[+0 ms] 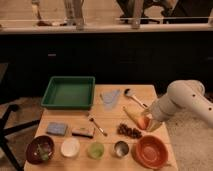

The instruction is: Place apple in red bowl

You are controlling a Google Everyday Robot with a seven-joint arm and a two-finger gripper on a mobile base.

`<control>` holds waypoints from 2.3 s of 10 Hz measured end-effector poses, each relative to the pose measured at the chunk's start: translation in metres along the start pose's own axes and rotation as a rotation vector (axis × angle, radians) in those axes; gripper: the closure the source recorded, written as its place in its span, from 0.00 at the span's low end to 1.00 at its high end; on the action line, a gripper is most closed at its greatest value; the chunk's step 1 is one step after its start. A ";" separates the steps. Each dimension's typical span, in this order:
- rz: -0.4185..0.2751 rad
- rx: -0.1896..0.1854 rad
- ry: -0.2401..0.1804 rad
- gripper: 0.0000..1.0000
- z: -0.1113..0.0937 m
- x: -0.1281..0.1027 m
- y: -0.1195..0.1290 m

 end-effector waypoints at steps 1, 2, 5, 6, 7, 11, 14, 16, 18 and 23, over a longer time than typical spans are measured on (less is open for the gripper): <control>0.011 -0.002 -0.001 1.00 0.002 0.003 0.004; 0.020 -0.005 -0.002 1.00 0.003 0.007 0.008; 0.035 -0.027 -0.006 1.00 0.010 0.012 0.028; 0.038 -0.034 -0.008 1.00 0.012 0.013 0.035; 0.041 -0.044 -0.010 1.00 0.015 0.014 0.042; 0.075 -0.073 -0.024 1.00 0.023 0.025 0.067; 0.122 -0.091 -0.071 1.00 0.029 0.040 0.082; 0.154 -0.100 -0.123 1.00 0.033 0.048 0.091; 0.161 -0.109 -0.127 1.00 0.037 0.049 0.093; 0.171 -0.122 -0.131 0.81 0.039 0.052 0.096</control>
